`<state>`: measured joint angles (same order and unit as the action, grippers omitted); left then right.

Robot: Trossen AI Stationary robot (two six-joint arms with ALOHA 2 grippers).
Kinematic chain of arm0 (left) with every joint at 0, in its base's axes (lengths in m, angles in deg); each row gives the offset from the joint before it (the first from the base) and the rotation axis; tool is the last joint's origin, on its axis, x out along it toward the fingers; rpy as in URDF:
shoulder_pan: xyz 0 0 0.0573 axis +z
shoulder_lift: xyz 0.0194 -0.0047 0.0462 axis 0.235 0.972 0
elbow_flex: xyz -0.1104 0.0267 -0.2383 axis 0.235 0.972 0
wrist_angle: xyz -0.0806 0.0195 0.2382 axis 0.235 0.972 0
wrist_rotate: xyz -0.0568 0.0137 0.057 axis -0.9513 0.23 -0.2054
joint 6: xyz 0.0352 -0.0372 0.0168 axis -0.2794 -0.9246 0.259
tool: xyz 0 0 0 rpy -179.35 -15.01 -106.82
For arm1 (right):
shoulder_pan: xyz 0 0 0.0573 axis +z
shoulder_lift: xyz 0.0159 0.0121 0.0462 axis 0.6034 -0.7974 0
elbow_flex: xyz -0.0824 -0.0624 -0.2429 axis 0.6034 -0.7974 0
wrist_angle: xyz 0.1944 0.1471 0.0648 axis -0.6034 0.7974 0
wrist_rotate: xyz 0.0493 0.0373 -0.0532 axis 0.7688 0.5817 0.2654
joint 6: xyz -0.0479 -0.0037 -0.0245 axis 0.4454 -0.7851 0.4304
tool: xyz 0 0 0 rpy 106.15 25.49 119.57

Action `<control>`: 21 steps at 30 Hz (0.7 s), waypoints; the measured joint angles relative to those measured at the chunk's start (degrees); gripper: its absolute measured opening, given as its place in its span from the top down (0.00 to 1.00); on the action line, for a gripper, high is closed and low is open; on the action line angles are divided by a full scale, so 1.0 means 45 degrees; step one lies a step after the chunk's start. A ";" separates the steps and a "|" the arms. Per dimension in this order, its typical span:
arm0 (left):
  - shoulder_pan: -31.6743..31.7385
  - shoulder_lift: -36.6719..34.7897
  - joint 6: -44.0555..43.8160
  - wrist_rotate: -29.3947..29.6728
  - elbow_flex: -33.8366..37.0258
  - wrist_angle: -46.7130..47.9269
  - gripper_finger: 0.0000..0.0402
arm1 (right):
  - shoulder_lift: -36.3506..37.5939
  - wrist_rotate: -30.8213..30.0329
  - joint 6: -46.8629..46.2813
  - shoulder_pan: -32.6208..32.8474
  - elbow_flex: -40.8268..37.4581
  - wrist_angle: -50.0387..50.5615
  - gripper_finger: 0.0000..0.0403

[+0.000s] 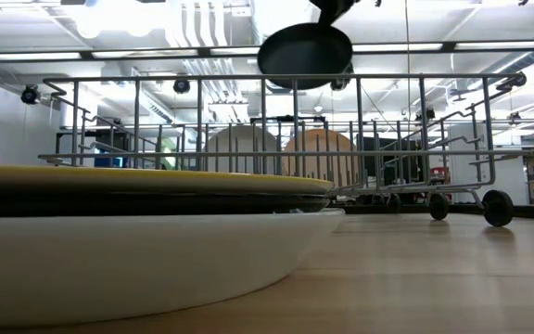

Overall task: Sort dishes
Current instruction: Put the black plate into the dish rack

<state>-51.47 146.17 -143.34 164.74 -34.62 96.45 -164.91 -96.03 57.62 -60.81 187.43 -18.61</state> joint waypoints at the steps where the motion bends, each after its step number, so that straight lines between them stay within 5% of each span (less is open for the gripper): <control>1: 0.0091 -0.0112 0.0000 0.0000 0.0067 0.0003 0.59 | 0.0009 0.0184 0.0049 -0.0171 -0.0049 -0.0049 1.00; 21: 0.2312 -0.1604 0.1540 -0.0005 0.1012 0.0004 0.59 | 0.0015 0.8132 0.0716 -0.2886 -0.1028 -0.0888 1.00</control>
<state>-41.06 138.95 -136.41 164.72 -30.07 96.47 -164.84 -59.43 60.84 -73.80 182.81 -22.60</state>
